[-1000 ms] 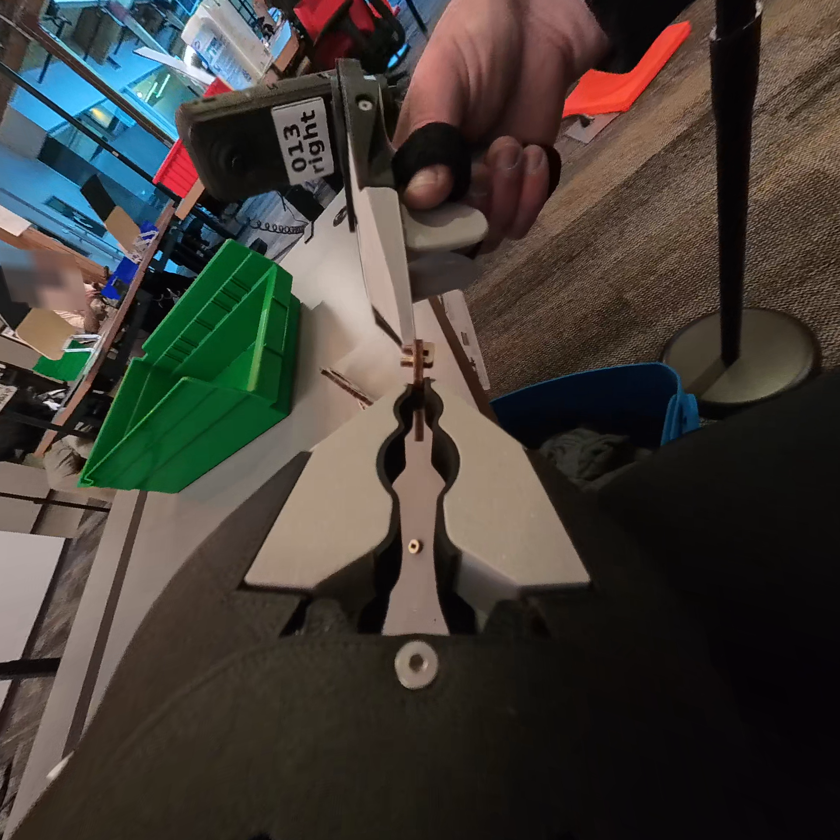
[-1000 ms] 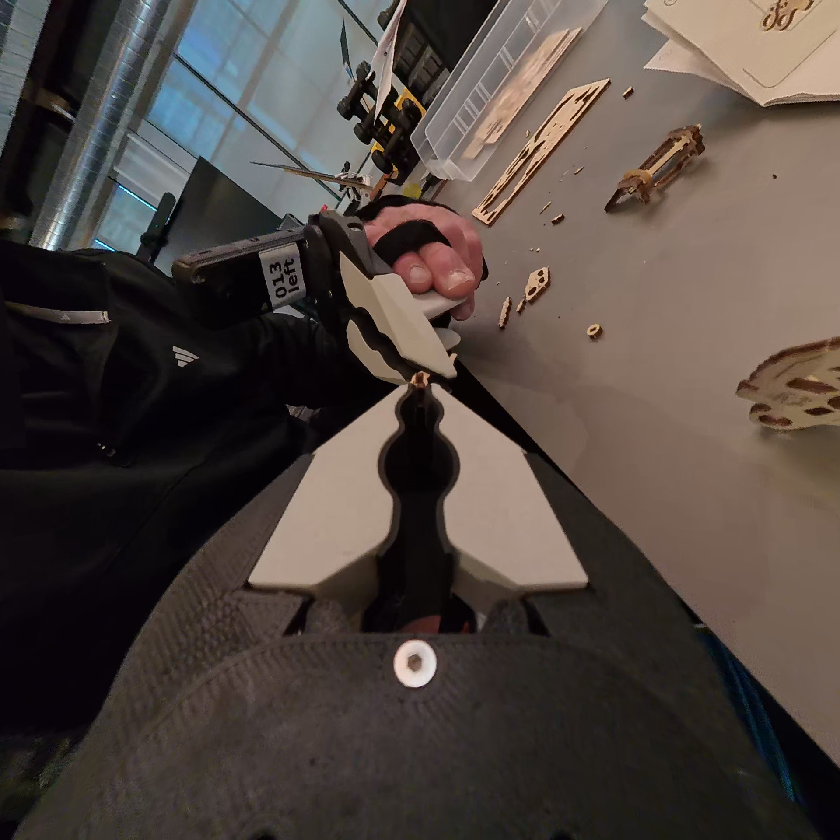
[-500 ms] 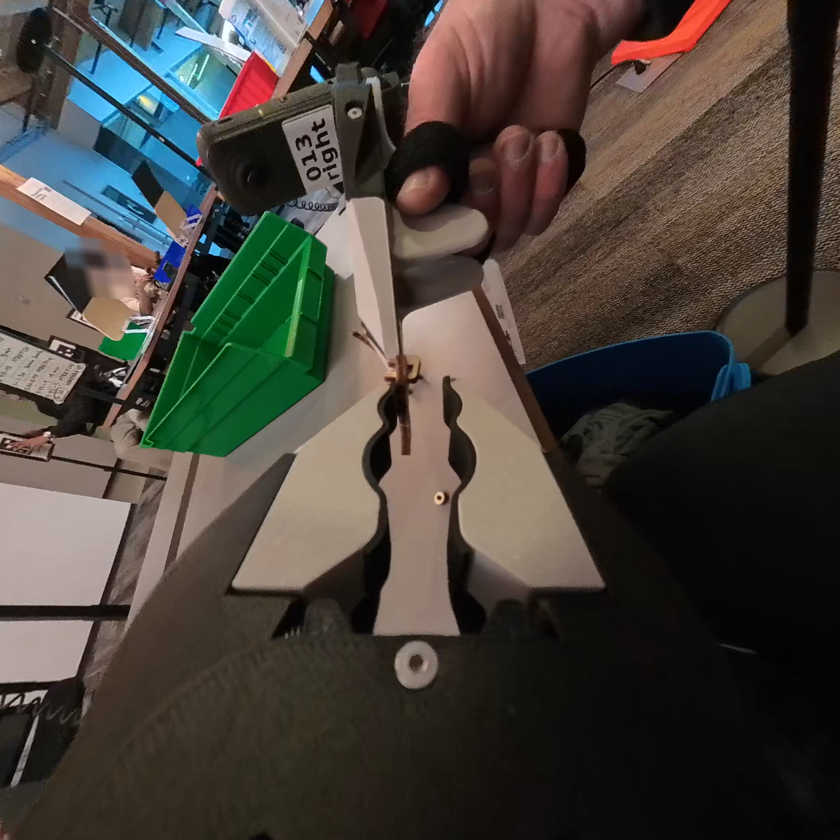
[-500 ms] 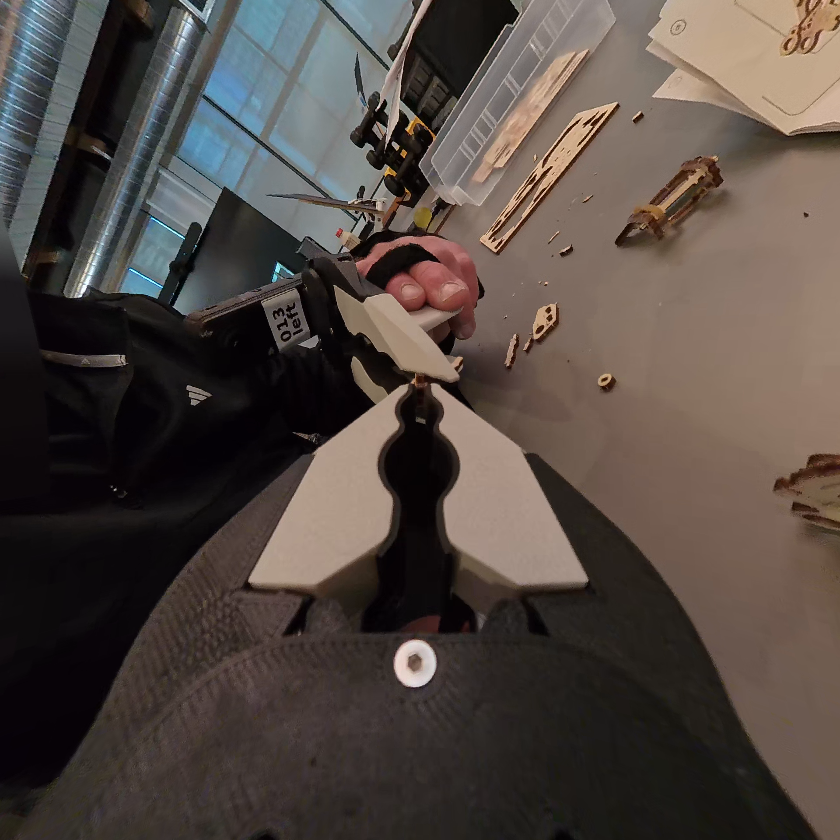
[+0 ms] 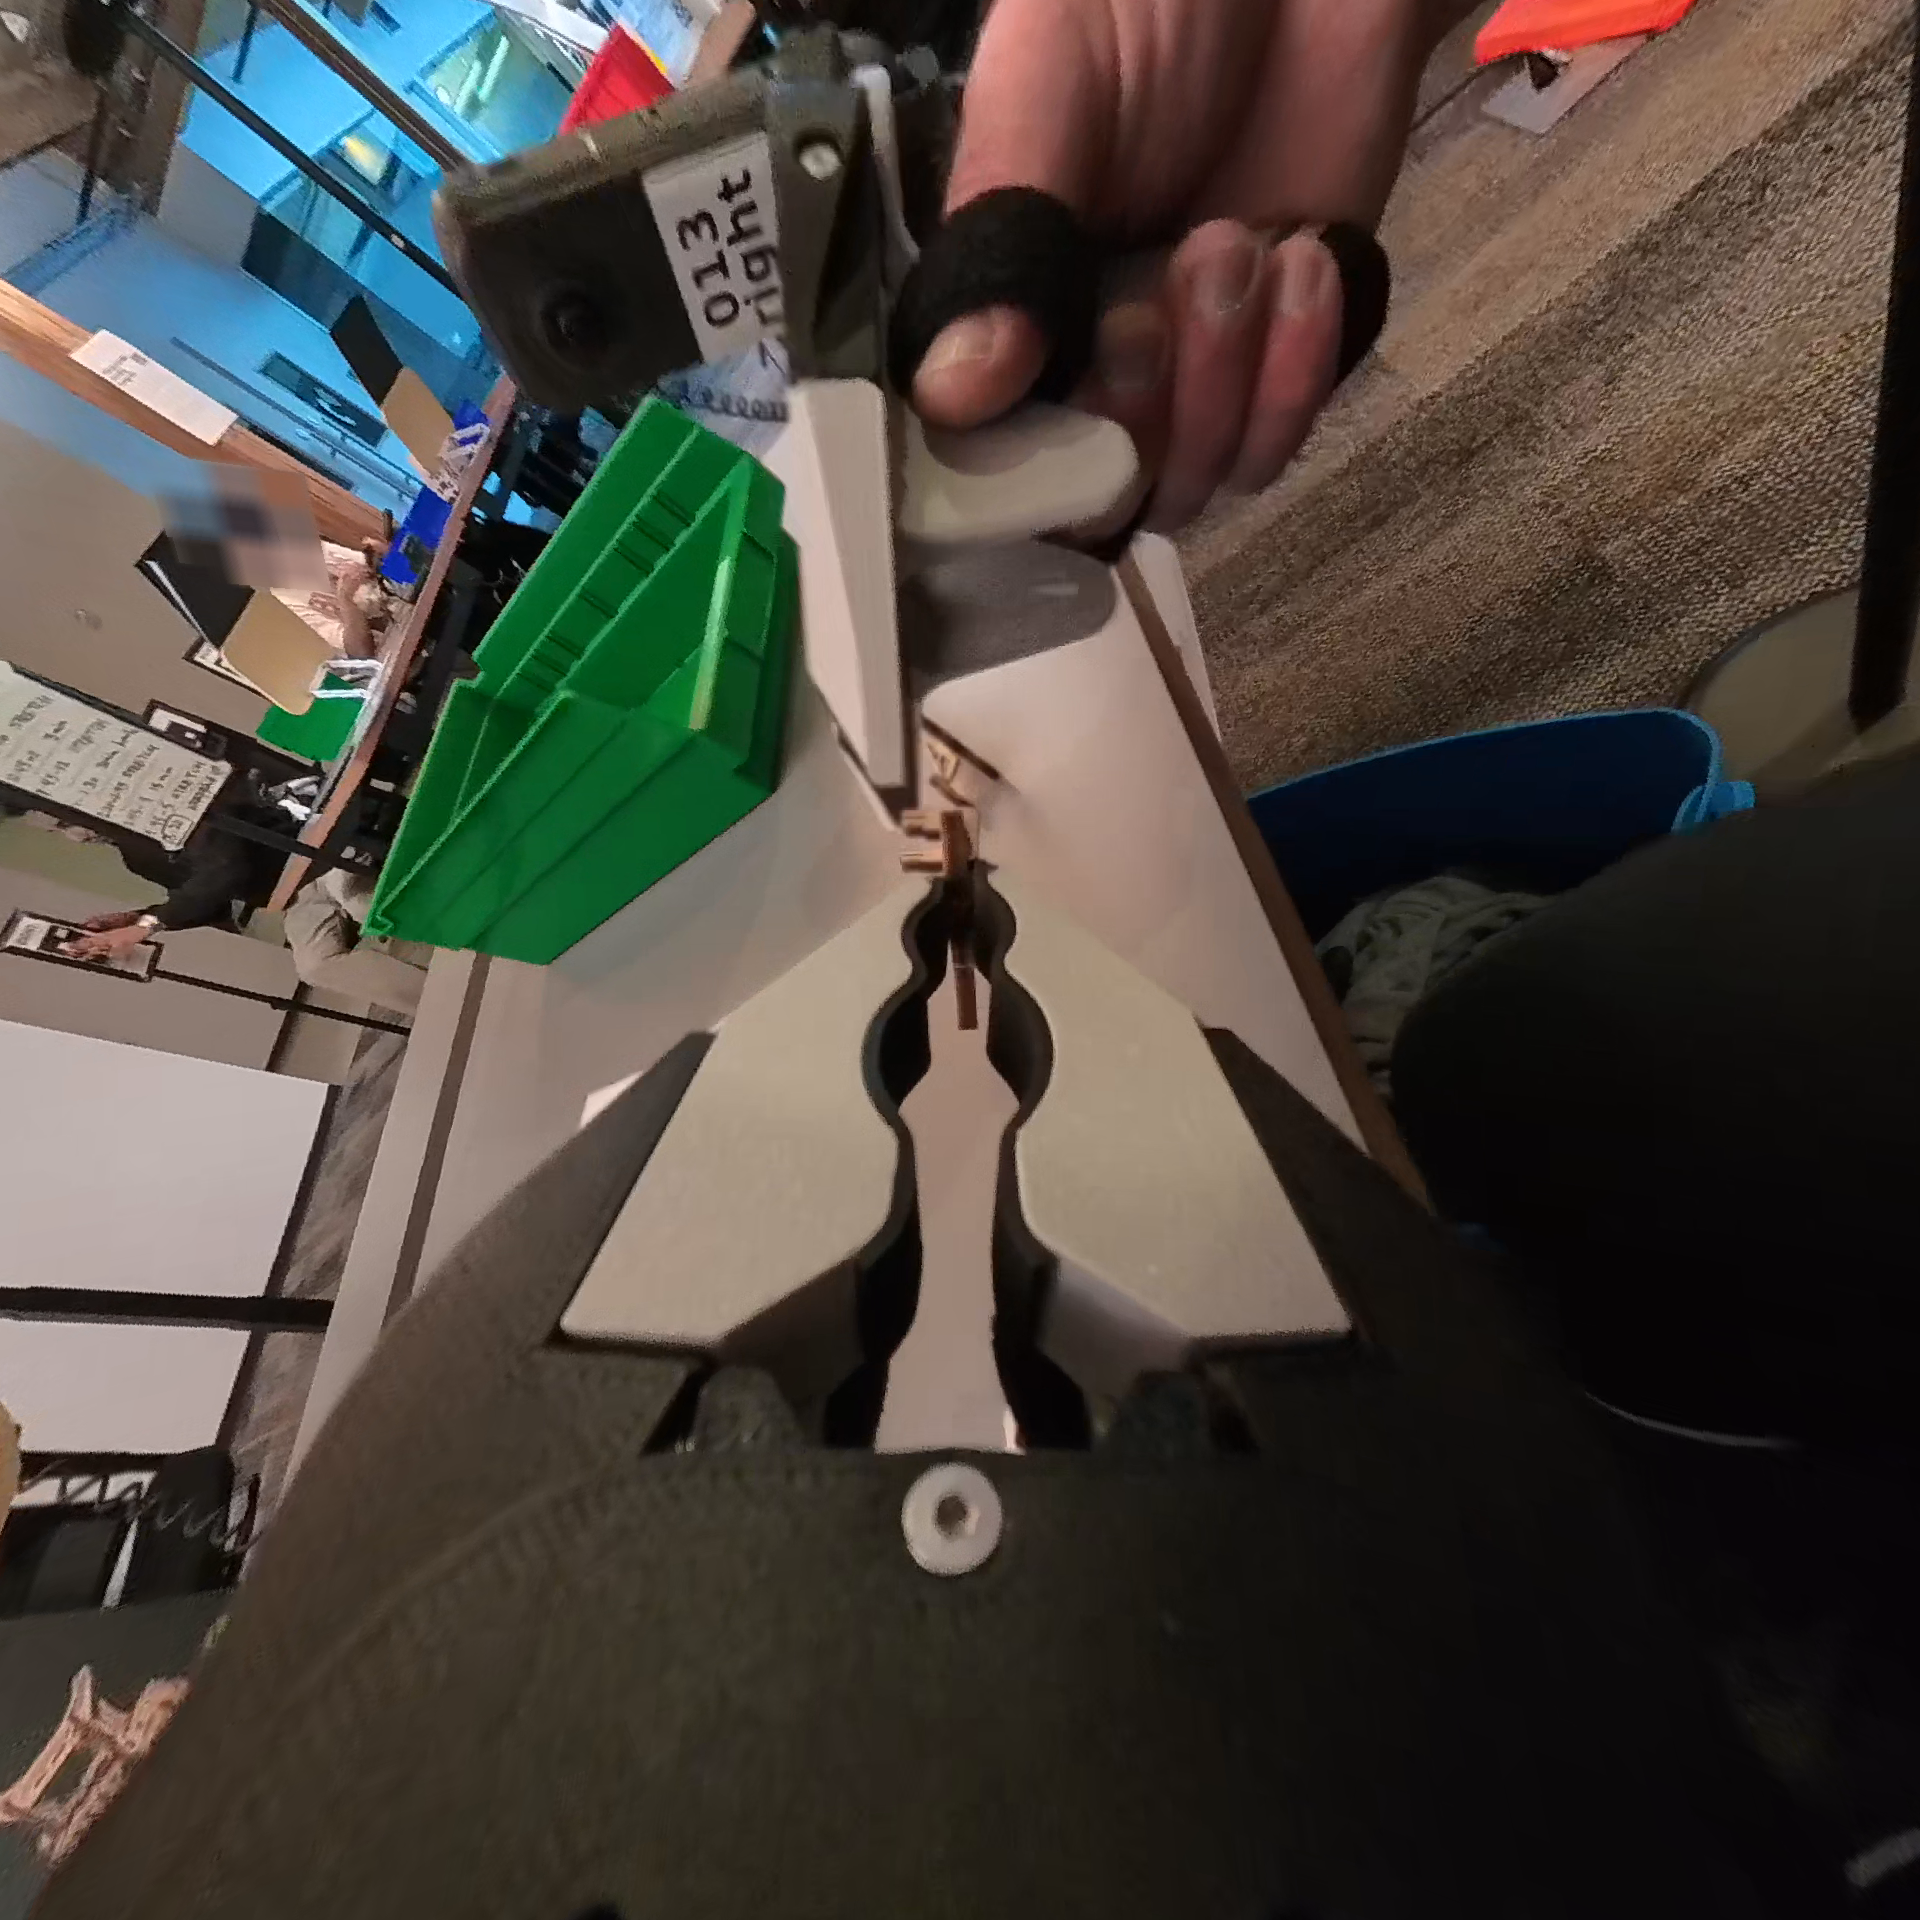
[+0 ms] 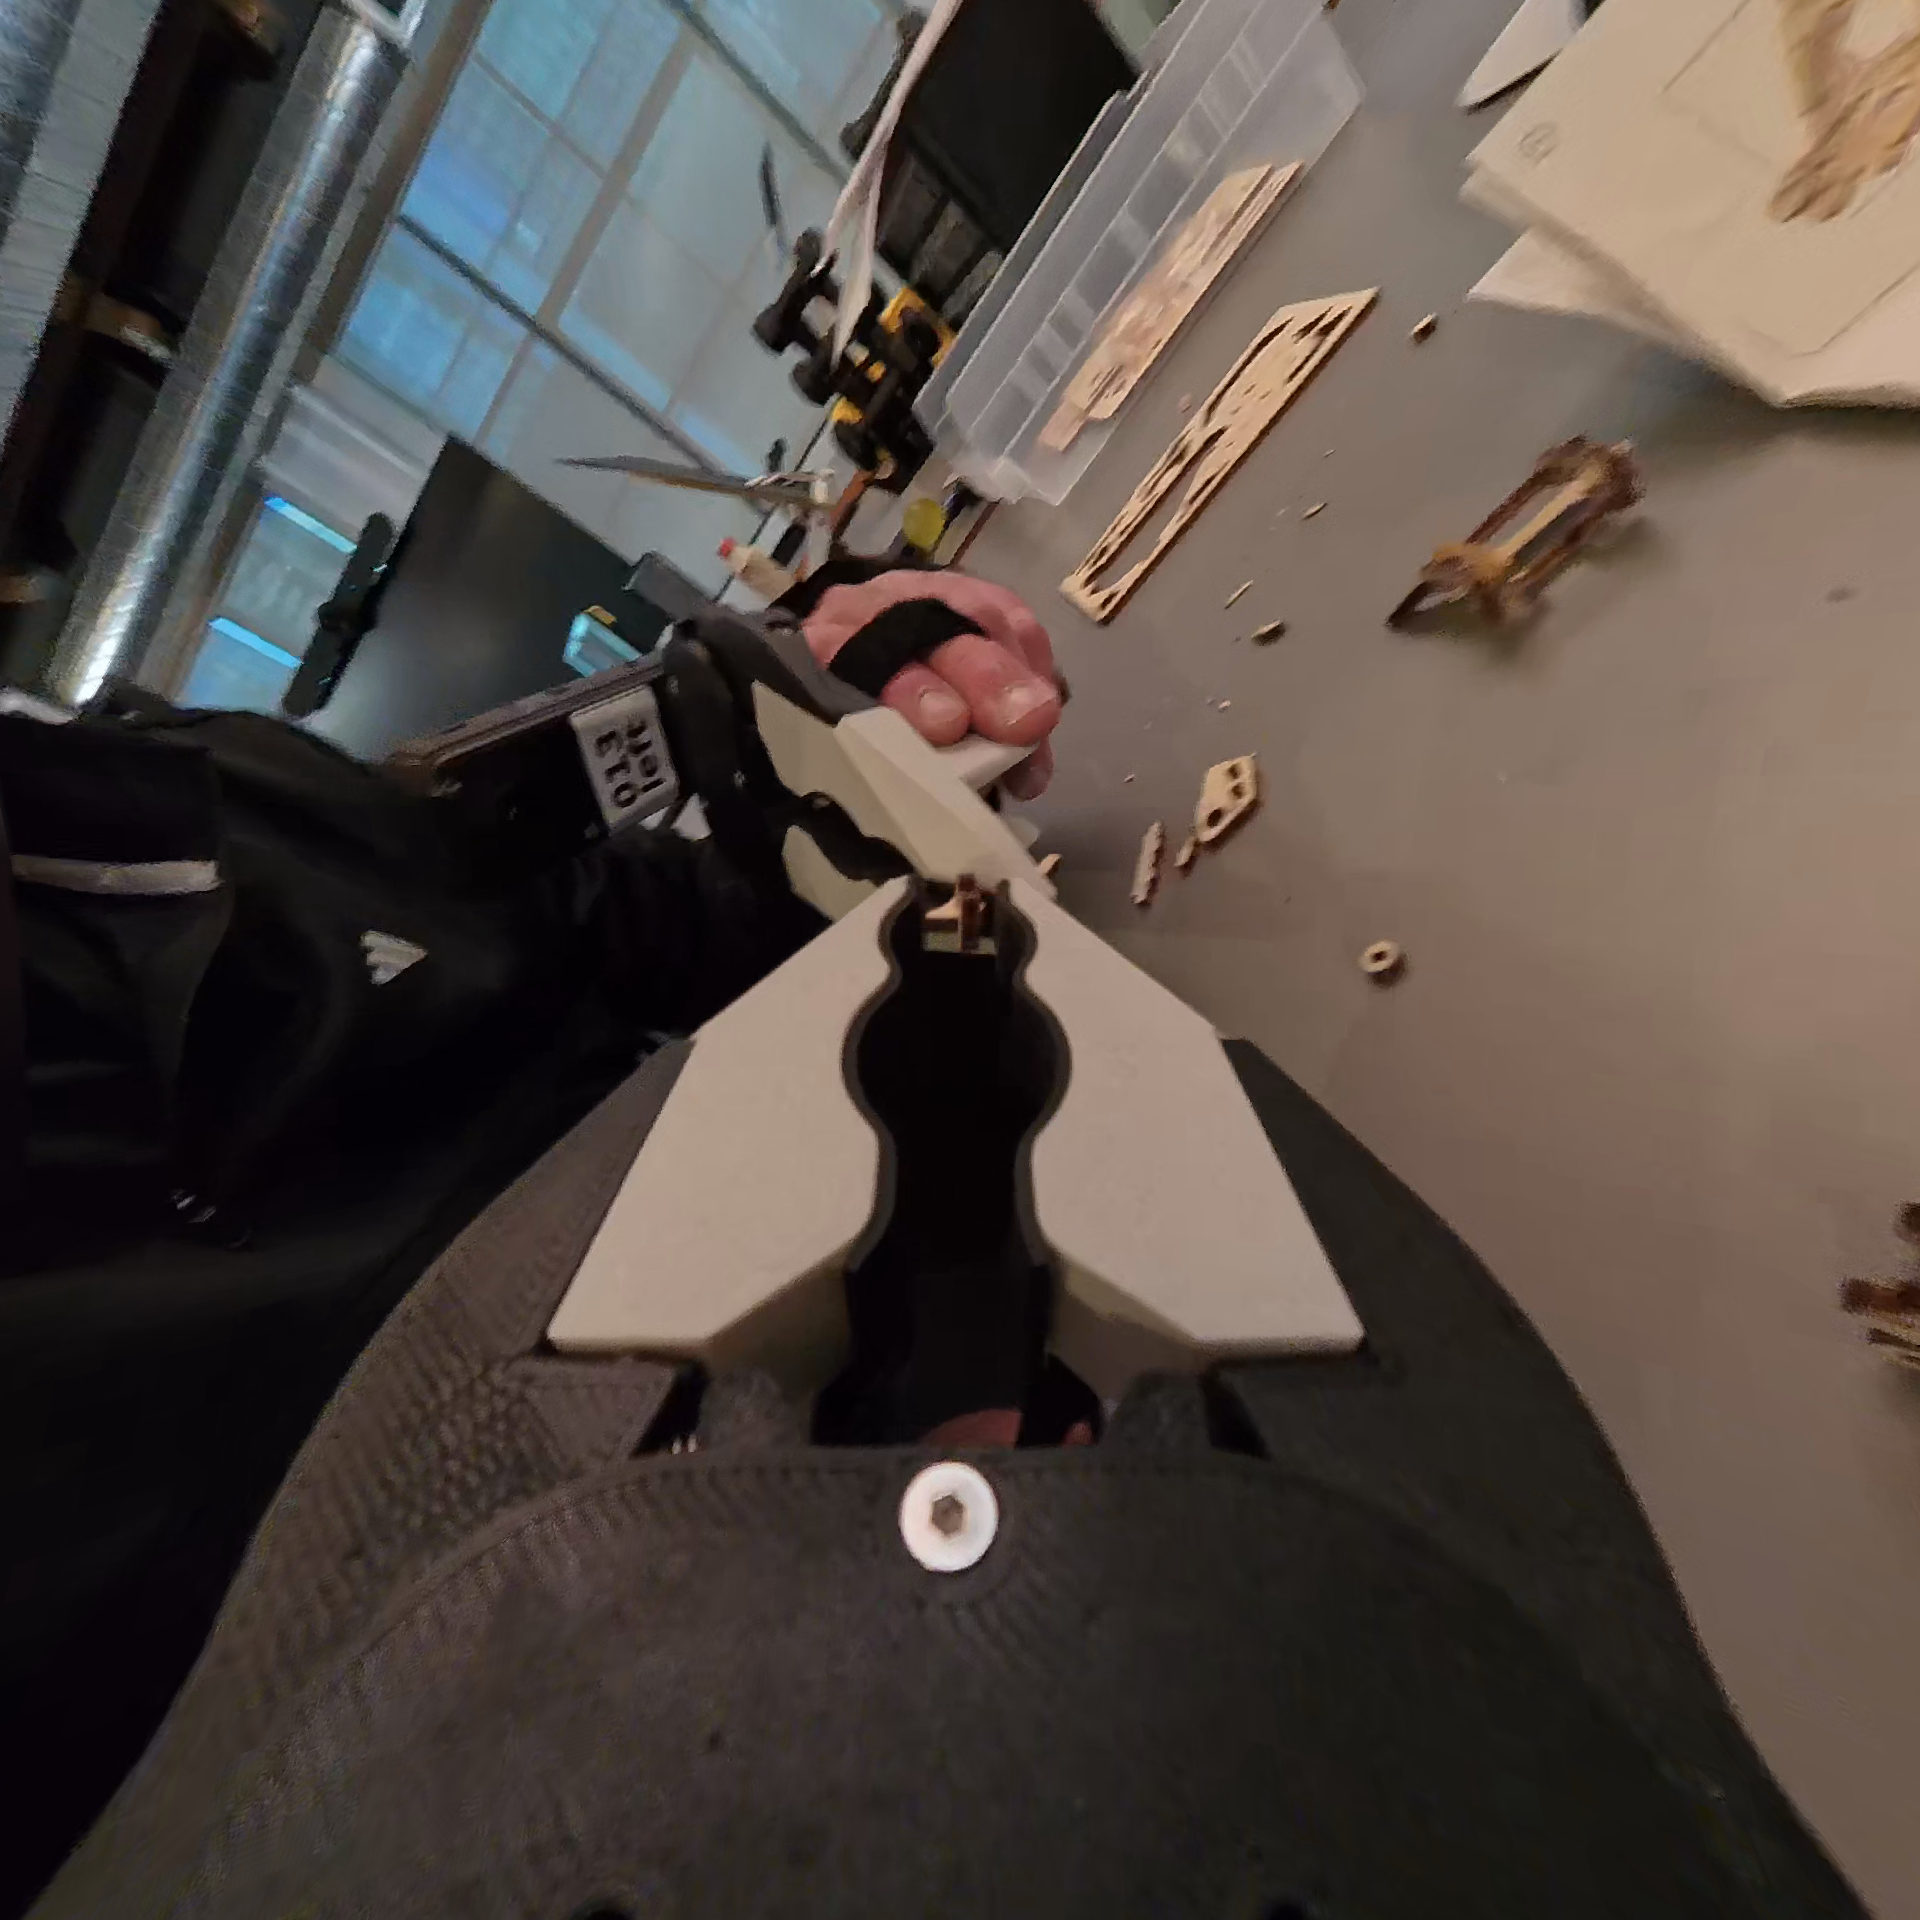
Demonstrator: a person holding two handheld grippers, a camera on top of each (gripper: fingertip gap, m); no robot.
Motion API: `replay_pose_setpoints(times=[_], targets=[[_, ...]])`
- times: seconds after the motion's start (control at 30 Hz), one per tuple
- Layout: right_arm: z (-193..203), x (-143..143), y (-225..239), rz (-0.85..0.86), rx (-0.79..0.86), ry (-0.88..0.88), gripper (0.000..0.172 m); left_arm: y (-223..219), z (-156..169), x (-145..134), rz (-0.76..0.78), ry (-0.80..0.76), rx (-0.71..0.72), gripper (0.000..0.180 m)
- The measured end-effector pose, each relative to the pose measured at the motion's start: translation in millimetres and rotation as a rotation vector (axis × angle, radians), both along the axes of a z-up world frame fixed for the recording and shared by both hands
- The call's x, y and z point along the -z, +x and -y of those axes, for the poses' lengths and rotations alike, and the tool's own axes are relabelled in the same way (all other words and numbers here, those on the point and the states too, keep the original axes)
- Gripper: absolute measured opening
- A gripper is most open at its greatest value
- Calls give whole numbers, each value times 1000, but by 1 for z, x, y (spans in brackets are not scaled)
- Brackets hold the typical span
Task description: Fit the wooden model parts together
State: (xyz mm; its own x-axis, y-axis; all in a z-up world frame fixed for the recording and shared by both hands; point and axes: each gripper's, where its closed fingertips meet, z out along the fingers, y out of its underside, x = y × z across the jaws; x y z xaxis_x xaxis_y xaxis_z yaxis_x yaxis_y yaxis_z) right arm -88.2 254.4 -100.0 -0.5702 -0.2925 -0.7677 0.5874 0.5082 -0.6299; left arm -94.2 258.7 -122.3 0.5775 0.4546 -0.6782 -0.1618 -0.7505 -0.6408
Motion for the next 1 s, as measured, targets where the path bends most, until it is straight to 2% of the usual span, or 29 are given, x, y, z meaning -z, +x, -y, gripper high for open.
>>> replay_pose_setpoints(times=[0.03, 0.23, 0.3, 0.37, 0.6, 0.67, 0.77, 0.87, 1.0], targets=[[3, 0, -5, -19, 30, 4, 16, 1, 3, 3, 14, -4, -2, 1], [8, 11, 1, -231, 63, 44, 16, 3, 13, 20, 108, -26, -5, 1], [7, 18, -3, -357, 98, 56, 16, 2, 12, 25, 172, 7, -9, 1], [5, 18, -4, -464, 130, 34, 17, 2, 12, 35, 303, 48, -15, 1], [2, 33, -3, -953, 123, 7, 25, 5, 4, 30, 412, 144, 85, 1], [4, 37, -5, -1029, 111, 18, 25, 7, 0, 27, 429, 167, 118, 1], [6, 35, 0, -1068, 82, -19, 12, 5, -1, 24, 443, 193, 131, 1], [5, 36, 1, -1079, 63, -24, 10, 5, -1, 25, 466, 192, 145, 1], [5, 38, 0, -952, 83, -6, 10, 4, -2, 30, 541, 234, 157, 4]])
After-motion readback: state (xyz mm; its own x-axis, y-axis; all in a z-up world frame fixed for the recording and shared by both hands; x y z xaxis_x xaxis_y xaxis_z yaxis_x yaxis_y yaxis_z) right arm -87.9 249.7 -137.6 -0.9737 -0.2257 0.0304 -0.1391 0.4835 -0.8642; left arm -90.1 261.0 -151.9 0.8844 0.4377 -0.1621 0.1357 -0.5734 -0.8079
